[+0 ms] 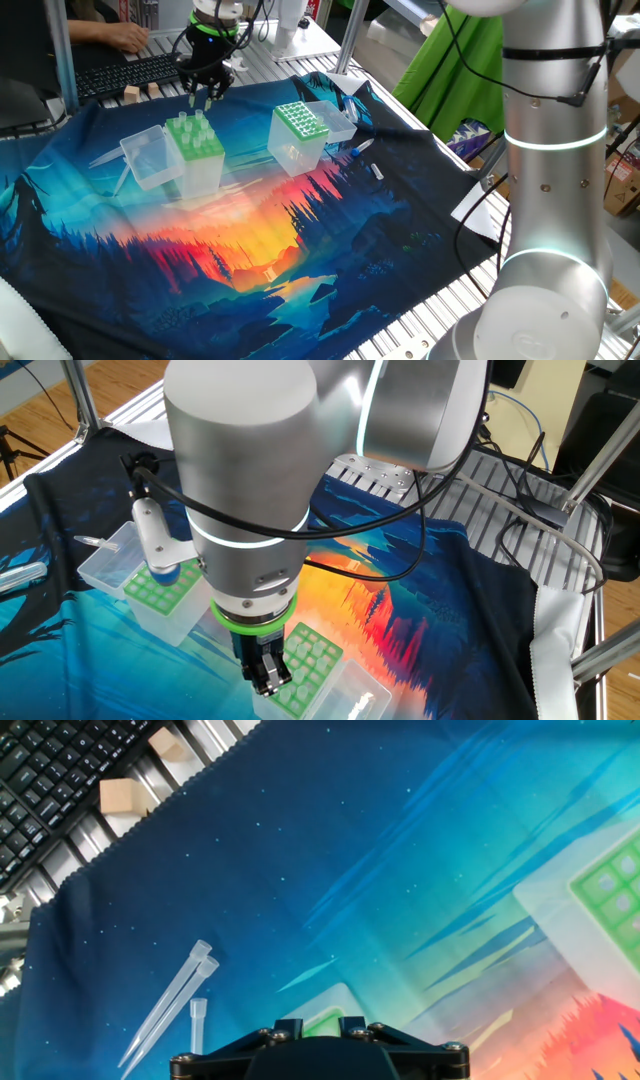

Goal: Transfer all large pipette tips from one holder to another

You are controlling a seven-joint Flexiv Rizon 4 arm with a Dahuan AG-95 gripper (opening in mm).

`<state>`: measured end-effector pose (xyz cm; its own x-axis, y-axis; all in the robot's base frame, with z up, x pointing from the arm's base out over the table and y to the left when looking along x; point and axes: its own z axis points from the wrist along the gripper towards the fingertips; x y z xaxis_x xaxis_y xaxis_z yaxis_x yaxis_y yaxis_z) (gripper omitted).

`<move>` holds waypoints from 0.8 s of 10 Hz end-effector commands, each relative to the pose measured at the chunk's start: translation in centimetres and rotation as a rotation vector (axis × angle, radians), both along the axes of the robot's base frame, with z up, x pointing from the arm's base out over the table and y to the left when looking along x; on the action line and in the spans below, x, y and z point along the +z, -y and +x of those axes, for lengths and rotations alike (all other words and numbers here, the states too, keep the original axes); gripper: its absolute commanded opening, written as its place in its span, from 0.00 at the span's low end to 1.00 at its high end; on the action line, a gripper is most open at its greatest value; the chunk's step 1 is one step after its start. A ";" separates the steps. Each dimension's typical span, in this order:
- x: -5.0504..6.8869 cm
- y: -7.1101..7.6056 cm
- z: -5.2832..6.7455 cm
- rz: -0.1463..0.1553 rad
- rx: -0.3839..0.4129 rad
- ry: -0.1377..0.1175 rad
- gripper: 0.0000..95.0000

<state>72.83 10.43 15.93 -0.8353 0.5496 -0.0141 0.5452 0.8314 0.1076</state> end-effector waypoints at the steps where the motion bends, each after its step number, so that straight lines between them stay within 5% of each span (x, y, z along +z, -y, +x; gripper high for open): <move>1: 0.0 0.0 -0.1 0.009 0.012 -0.001 0.00; 8: 0.0 0.0 -0.1 0.000 0.031 -0.019 0.00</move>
